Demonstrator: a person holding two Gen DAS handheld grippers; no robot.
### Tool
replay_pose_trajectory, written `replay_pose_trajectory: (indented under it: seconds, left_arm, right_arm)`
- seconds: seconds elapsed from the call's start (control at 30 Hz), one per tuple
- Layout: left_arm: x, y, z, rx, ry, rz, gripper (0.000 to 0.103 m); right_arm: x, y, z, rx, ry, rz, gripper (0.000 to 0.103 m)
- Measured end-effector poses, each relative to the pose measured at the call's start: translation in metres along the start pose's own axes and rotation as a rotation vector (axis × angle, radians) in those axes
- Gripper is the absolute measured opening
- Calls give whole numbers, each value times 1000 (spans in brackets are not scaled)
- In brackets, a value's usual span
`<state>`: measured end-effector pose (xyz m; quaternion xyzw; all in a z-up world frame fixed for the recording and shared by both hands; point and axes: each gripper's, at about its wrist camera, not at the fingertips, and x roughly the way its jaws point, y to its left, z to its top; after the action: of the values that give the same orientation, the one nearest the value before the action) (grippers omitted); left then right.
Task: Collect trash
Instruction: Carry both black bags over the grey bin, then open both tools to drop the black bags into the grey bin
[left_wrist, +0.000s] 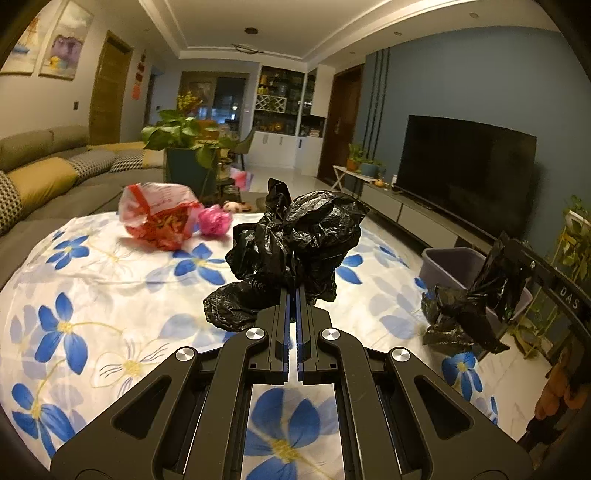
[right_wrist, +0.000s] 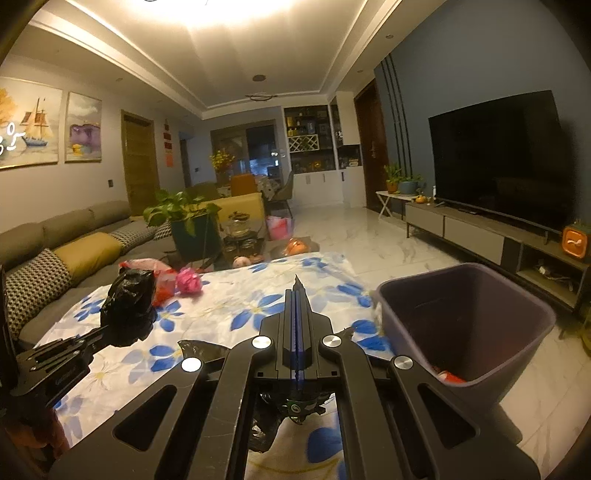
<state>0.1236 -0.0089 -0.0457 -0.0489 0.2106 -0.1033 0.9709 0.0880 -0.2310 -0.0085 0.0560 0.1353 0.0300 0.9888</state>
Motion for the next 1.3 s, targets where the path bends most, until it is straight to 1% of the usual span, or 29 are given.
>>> replay_pose_trajectory:
  seconds: [0.17,0.3,0.53,0.6,0.7,0.83,0.93,1.0,1.17,1.3]
  left_arm:
    - [10,-18,7,27,-3,-34,2]
    - [22,-39,16,56,-5,-70,2]
    - [52,-96,38,118,-23,-193,2]
    - [61,-115,41,135,-26,-224,2]
    - [79,-147,44,155,-23,-295,2]
    - [104,-177,42,177,0,-356,2]
    - [118,-196,39,197,12,-376,2]
    - [127,-204,38,194,26,-404,2]
    - [146,-224,33,226,53,-442,2]
    - [160,-233,30,225,76,-466,2]
  right_arm:
    - [-3,-14,12,1,-31,-40,1]
    - [-3,-31,23,3,-58,-89,1]
    - [-2,-74,42,33,-105,-211,1]
    - [0,-85,42,40,-108,-239,1]
    - [2,-105,42,52,-111,-282,1]
    - [11,-120,38,63,-97,-311,1]
    - [20,-128,36,63,-86,-324,1]
    - [25,-134,32,58,-76,-333,1]
    - [34,-151,28,71,-55,-344,1]
    - [39,-159,24,77,-44,-344,1]
